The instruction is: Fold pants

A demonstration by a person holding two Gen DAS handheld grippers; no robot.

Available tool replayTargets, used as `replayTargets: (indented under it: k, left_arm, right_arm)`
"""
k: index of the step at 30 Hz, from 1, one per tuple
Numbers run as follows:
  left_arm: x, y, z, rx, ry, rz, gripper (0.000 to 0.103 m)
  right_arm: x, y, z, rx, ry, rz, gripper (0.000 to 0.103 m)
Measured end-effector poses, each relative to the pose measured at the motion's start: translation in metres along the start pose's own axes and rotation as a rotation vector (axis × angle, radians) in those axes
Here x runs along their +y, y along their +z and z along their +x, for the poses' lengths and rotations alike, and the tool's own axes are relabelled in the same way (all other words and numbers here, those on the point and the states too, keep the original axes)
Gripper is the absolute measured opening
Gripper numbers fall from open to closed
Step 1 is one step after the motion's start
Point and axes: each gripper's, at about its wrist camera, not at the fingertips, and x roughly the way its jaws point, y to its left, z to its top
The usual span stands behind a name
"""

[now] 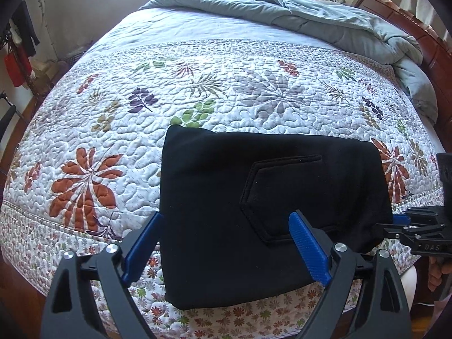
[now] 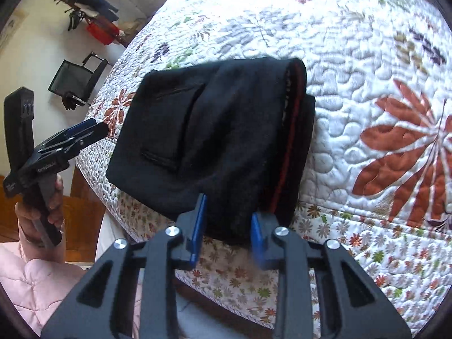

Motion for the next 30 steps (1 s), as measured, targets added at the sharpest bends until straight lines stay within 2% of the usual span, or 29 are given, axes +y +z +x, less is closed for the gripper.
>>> replayTargets:
  k: [5,6,7,8,11,16,19,21,24,28,29,30]
  left_arm:
    - [-0.001,-0.001,-0.004,-0.003,-0.003,0.003,0.092]
    - [-0.001,-0.001,-0.004,-0.005,-0.002,0.004,0.092]
    - [0.000,-0.002,-0.004,-0.004,0.000,0.004,0.093]
    - [0.001,-0.003,-0.003,-0.003,0.002,0.003,0.094]
    - [0.009,-0.008,0.009,0.027,0.026,-0.003,0.094]
    - [0.048,-0.027,0.033,0.115,0.040,-0.078,0.094]
    - [0.071,-0.042,0.051,0.205,-0.059,-0.128,0.094]
    - [0.081,-0.049,0.060,0.231,-0.135,-0.169,0.094]
    - [0.097,-0.056,0.078,0.278,-0.306,-0.280,0.097]
    - [0.099,-0.057,0.083,0.273,-0.391,-0.305,0.099]
    - [0.097,-0.058,0.082,0.277,-0.438,-0.319,0.094]
    - [0.093,-0.058,0.082,0.289,-0.494,-0.332,0.083]
  right_arm:
    - [0.001,-0.001,-0.019,-0.044,0.019,0.017,0.024]
    - [-0.004,-0.002,-0.019,-0.041,-0.008,0.023,0.012]
    - [-0.010,0.000,-0.014,-0.026,-0.047,0.032,0.004]
    - [-0.015,0.000,-0.009,-0.014,-0.083,0.040,0.003]
    - [-0.039,-0.006,0.003,-0.004,-0.007,0.130,0.004]
    - [-0.037,-0.012,0.000,-0.026,-0.006,0.115,0.004]
    - [-0.037,-0.012,-0.002,-0.022,-0.016,0.109,0.004]
    - [-0.036,-0.011,0.000,-0.017,-0.026,0.110,0.005]
    - [-0.031,-0.011,0.005,-0.014,-0.038,0.111,0.008]
    - [-0.031,-0.012,0.005,-0.021,-0.027,0.121,0.009]
    - [-0.032,-0.012,0.005,-0.022,-0.024,0.124,0.009]
    - [-0.033,-0.013,0.005,-0.022,-0.022,0.129,0.009]
